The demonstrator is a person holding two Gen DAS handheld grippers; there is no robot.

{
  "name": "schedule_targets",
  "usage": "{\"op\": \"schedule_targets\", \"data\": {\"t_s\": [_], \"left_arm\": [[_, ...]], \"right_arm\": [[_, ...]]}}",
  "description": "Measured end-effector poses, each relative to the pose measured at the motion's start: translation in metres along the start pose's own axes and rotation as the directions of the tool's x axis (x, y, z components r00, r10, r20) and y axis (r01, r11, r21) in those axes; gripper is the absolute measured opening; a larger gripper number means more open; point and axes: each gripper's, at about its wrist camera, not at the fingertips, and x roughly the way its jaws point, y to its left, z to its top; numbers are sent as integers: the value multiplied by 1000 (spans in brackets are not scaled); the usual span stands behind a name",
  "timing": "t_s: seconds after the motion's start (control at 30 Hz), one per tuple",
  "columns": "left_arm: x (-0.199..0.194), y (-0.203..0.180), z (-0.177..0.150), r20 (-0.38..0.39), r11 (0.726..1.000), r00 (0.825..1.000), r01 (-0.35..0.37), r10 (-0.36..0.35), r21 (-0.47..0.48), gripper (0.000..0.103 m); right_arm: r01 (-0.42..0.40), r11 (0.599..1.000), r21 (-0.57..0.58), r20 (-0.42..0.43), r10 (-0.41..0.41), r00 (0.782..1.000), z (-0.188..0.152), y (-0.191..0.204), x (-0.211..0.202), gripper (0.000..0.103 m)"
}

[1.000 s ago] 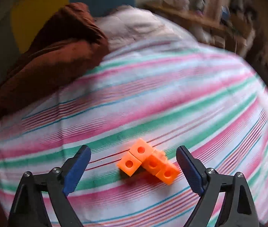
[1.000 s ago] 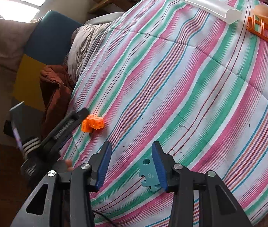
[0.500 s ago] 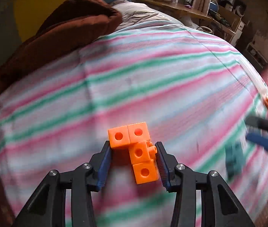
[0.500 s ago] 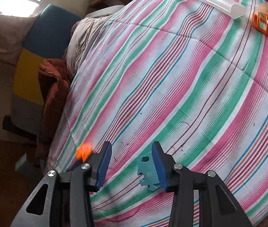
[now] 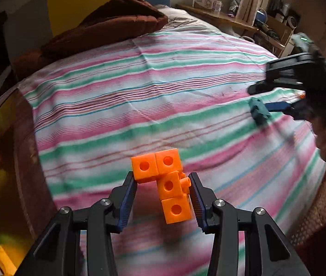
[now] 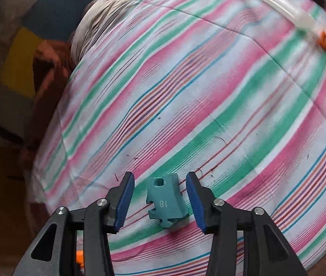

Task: Organize rigid objects
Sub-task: 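Grasp the orange cube block with the left tool while the right tool holds the teal piece, then carry the orange cube block into the gold tray and open the left tool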

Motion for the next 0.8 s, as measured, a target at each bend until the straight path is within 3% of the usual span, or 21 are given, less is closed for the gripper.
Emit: {"op": "schedule_targets", "data": {"t_s": [0.13,0.2,0.23,0.27,0.3,0.43,0.53,0.63,0.67,0.8], "left_arm": [[-21,1,-7,44,1000,999,3,-4,6,46],[-29,1,-7,64,1000,998,-4,3,8,46],[-32,2,-7,72,1000,997,-5,5,8,46],[-35,4,-7,82,1000,997,-7,7,4,46],[-41,7,-8,96,1000,995,-12,12,-3,46],[-61,22,-10,136,999,990,-25,31,-45,46],[-76,34,-12,174,996,983,-49,60,-68,46],[-90,48,-16,203,992,974,-79,97,-95,46],[-95,54,-18,210,990,972,-86,108,-108,46],[-106,75,-25,219,980,964,-117,150,-158,46]], "right_arm": [[149,963,-224,22,-148,989,-14,35,9,56],[177,941,-288,28,-176,984,-20,45,12,56],[204,925,-321,38,-203,979,-24,50,14,53],[251,901,-355,60,-246,967,-29,54,14,38],[272,889,-368,75,-263,962,-31,56,14,32],[177,884,-433,97,-150,984,-42,72,7,31],[96,843,-528,98,-52,994,-54,96,8,31],[126,801,-585,49,-120,992,-63,103,32,32],[146,782,-605,75,-127,989,-66,106,33,32],[141,777,-613,83,-114,990,-71,105,34,33]]}}
